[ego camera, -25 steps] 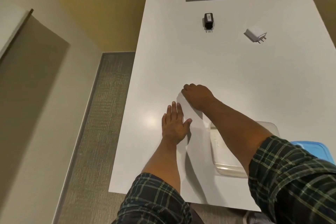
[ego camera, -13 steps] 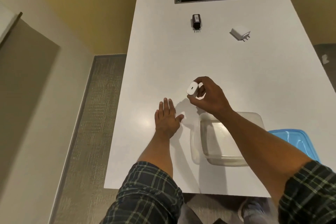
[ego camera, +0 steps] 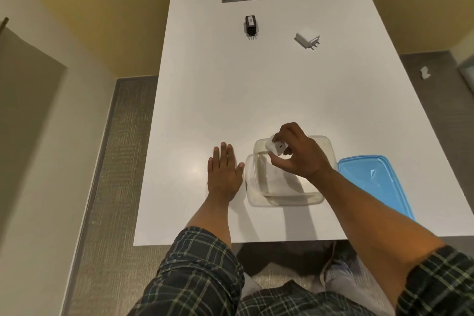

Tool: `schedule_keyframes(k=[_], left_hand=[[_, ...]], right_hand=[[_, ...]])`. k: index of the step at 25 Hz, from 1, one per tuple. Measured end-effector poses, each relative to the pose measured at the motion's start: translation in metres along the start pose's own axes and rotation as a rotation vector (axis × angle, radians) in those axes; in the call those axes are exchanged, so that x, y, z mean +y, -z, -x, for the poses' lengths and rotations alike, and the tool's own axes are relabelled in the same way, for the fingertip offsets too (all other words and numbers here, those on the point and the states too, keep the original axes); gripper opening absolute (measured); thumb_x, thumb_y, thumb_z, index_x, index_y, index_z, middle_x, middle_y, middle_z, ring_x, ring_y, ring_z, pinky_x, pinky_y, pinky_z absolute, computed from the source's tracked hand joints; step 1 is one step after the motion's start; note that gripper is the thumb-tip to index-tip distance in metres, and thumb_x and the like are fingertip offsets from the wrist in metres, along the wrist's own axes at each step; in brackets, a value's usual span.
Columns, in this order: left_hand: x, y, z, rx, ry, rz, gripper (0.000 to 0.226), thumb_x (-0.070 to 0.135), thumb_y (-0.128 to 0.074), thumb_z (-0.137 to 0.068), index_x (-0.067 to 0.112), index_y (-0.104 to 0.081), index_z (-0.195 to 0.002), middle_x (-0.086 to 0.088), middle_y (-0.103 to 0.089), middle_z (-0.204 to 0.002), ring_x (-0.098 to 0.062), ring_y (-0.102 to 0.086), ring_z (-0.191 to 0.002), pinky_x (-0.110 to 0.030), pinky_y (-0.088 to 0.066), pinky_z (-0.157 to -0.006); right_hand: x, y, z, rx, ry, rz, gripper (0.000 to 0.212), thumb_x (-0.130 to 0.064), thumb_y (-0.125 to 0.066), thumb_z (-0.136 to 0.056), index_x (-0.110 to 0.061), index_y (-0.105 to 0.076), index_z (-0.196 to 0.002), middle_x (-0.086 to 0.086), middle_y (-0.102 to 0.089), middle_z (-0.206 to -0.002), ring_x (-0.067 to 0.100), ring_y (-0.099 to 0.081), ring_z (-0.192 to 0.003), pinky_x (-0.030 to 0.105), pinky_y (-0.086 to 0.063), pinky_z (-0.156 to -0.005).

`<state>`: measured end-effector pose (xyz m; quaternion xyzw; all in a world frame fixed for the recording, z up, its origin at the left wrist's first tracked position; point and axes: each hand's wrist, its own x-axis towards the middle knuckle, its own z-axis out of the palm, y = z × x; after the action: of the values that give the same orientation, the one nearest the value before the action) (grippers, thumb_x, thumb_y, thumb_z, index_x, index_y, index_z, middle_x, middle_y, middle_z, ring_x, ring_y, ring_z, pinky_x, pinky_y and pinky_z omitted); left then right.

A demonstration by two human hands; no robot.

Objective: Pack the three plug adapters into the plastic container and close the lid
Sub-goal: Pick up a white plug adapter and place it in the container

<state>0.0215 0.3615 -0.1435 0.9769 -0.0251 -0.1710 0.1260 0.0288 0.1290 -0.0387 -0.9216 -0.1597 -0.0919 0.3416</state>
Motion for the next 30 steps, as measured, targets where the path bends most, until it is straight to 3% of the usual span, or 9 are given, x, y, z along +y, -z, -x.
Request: schedule_keyframes(k=[4, 8, 11, 15, 19, 23, 30], left_hand=[[0.004, -0.004, 0.007, -0.017, 0.019, -0.019, 0.069, 0.048, -0.017, -0.107, 0.016, 0.011, -0.16, -0.005, 0.018, -0.169, -0.028, 0.015, -0.156, -0.047, 0.002, -0.127], [-0.001, -0.005, 0.005, -0.049, 0.035, -0.008, 0.069, 0.049, -0.015, -0.106, 0.017, 0.014, -0.16, -0.004, 0.02, -0.168, -0.027, 0.017, -0.156, -0.047, 0.004, -0.127], [-0.003, -0.003, 0.004, -0.066, 0.036, 0.004, 0.069, 0.05, -0.014, -0.106, 0.017, 0.016, -0.159, -0.003, 0.023, -0.167, -0.026, 0.02, -0.155, -0.047, 0.007, -0.127], [0.004, -0.001, 0.003, -0.065, 0.014, 0.016, 0.07, 0.051, -0.016, -0.106, 0.018, 0.014, -0.16, -0.003, 0.022, -0.168, -0.026, 0.019, -0.155, -0.047, 0.006, -0.127], [0.001, -0.003, 0.002, -0.057, 0.014, 0.03, 0.071, 0.052, -0.017, -0.105, 0.019, 0.014, -0.16, -0.002, 0.021, -0.168, -0.026, 0.019, -0.155, -0.047, 0.007, -0.127], [0.001, -0.006, 0.001, -0.033, 0.023, 0.018, 0.071, 0.053, -0.019, -0.105, 0.019, 0.012, -0.16, -0.002, 0.019, -0.168, -0.026, 0.016, -0.156, -0.047, 0.004, -0.127], [0.001, -0.005, 0.0, -0.064, 0.021, 0.018, 0.071, 0.052, -0.017, -0.105, 0.019, 0.015, -0.16, -0.002, 0.023, -0.167, -0.027, 0.02, -0.155, -0.047, 0.007, -0.127]], right_hand=[[0.003, 0.006, 0.022, -0.077, 0.004, 0.072, 0.034, -0.04, -0.076, -0.076, -0.022, -0.061, -0.1, -0.008, -0.051, -0.103, 0.011, -0.058, -0.057, 0.03, -0.05, -0.046], [0.003, -0.01, 0.03, -0.219, 0.016, 0.144, 0.033, -0.035, -0.078, -0.077, -0.016, -0.064, -0.101, -0.002, -0.055, -0.1, 0.016, -0.061, -0.063, 0.023, -0.044, -0.05], [-0.003, -0.028, 0.032, -0.282, -0.199, 0.175, 0.034, -0.027, -0.075, -0.078, -0.013, -0.06, -0.105, 0.003, -0.051, -0.107, 0.025, -0.063, -0.068, 0.029, -0.046, -0.052], [-0.008, -0.036, 0.035, -0.224, -0.467, 0.134, 0.037, -0.026, -0.073, -0.077, -0.012, -0.054, -0.106, 0.006, -0.05, -0.109, 0.03, -0.061, -0.069, 0.033, -0.047, -0.056], [-0.014, -0.043, 0.029, -0.227, -0.572, 0.178, 0.044, -0.035, -0.07, -0.08, -0.01, -0.05, -0.11, 0.007, -0.052, -0.104, 0.028, -0.057, -0.067, 0.031, -0.038, -0.054], [-0.012, -0.05, 0.027, -0.359, -0.639, 0.219, 0.068, -0.036, -0.075, -0.074, -0.01, -0.041, -0.127, 0.01, -0.056, -0.114, 0.033, -0.066, -0.087, 0.032, -0.045, -0.061], [-0.008, -0.057, 0.021, -0.505, -0.673, 0.235, 0.075, -0.044, -0.077, -0.071, -0.011, -0.042, -0.129, 0.009, -0.061, -0.113, 0.032, -0.065, -0.1, 0.035, -0.049, -0.07]])
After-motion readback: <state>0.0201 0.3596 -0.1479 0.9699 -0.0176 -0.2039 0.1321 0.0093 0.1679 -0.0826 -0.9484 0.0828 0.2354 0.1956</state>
